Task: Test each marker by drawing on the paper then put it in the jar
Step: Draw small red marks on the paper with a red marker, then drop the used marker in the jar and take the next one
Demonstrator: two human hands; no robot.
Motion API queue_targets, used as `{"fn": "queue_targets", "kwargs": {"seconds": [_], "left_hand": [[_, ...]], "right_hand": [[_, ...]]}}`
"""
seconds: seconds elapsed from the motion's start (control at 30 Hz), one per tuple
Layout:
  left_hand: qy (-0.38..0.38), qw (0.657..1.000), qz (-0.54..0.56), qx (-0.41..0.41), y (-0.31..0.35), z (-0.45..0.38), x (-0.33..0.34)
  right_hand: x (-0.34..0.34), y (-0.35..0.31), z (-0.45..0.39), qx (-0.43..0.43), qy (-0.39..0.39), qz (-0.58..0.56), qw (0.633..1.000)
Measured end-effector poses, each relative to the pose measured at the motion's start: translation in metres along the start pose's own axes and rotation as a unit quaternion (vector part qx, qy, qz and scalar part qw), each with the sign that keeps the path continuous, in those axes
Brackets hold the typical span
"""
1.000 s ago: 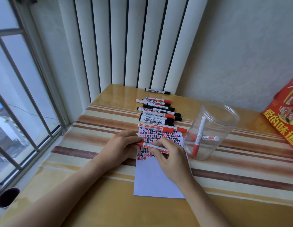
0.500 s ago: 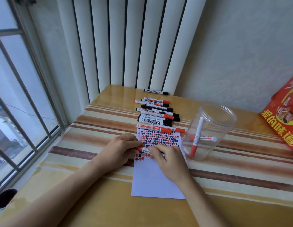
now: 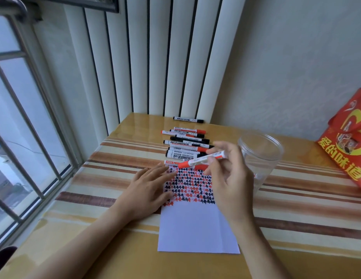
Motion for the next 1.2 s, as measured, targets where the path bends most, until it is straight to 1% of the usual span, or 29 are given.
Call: {"fn": "queue_targets", "kwargs": {"seconds": [0.07,0.17,0.23,0.33,0.37,0.4,0.53,0.57,0.6,0.67,0.77,0.83,0.87,0.93,1.0,1.03,1.07,1.13,1.2], "left_hand": [[-0.022,1.000,-0.020,-0.002,0.000,-0.001,0.004],[-0.027,0.999,-0.018,-0.007,-0.001,-0.001,0.005],[-0.025,1.000,-0.017,-0.006,-0.002,-0.001,0.005],[-0.026,1.000,-0.017,-0.004,-0.001,-0.001,0.004],[-0.025,1.000,-0.018,-0.004,-0.001,0.000,0.003],[-0.025,0.999,-0.019,-0.004,-0.001,0.000,0.003],[-0.028,0.999,-0.022,-0.006,0.001,-0.001,0.001],[-0.030,0.999,-0.024,-0.007,0.001,-0.001,0.001],[-0.032,0.999,-0.025,-0.008,0.001,-0.001,0.001],[-0.034,0.999,-0.026,-0.008,0.001,-0.001,0.000],[-0.039,0.999,-0.028,-0.008,0.001,-0.001,0.000],[-0.039,0.999,-0.027,-0.008,0.001,-0.001,0.000],[-0.037,0.999,-0.026,-0.008,0.001,-0.001,0.000],[-0.031,0.999,-0.027,-0.006,0.001,-0.001,0.001],[-0.030,0.999,-0.032,-0.004,0.001,0.000,0.001],[-0.031,0.999,-0.032,-0.003,0.001,0.000,0.001],[-0.030,0.999,-0.032,-0.001,0.001,0.000,0.001],[-0.029,0.999,-0.032,-0.001,0.001,-0.001,0.001],[-0.028,0.999,-0.032,-0.003,0.002,-0.001,0.002]], "right_hand": [[-0.017,-0.011,-0.013,-0.046,0.059,0.040,0.996],[-0.043,-0.026,-0.033,-0.130,0.153,0.099,0.975],[-0.058,-0.032,-0.044,-0.153,0.202,0.105,0.962],[-0.073,-0.034,-0.057,-0.163,0.262,0.119,0.944],[-0.076,-0.033,-0.060,-0.164,0.265,0.131,0.941],[-0.076,-0.032,-0.064,-0.160,0.251,0.144,0.944],[-0.067,-0.015,-0.069,-0.091,0.129,0.206,0.966],[-0.063,-0.012,-0.067,-0.079,0.112,0.210,0.968],[-0.061,-0.012,-0.065,-0.076,0.112,0.206,0.969],[-0.059,-0.016,-0.060,-0.086,0.161,0.178,0.967],[-0.063,-0.024,-0.059,-0.110,0.268,0.145,0.946],[-0.066,-0.025,-0.060,-0.124,0.285,0.171,0.935],[-0.067,-0.025,-0.061,-0.131,0.274,0.195,0.932],[-0.065,-0.021,-0.061,-0.117,0.206,0.247,0.940],[-0.061,-0.011,-0.061,-0.055,0.106,0.293,0.949],[-0.059,-0.006,-0.061,-0.024,0.062,0.319,0.945],[-0.057,-0.002,-0.060,-0.012,0.032,0.346,0.938],[-0.055,-0.002,-0.059,-0.016,0.009,0.373,0.928],[-0.054,-0.004,-0.058,-0.018,0.013,0.371,0.929]]}}
Point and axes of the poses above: each hand's wrist, its own z-axis away from the middle knuckle, its own x-axis out of the palm, y = z × x, the point moved 1 cm from there along -z, towards the middle knuckle, and after that the axes turned 2 degrees about x, right-handed, at the moved point
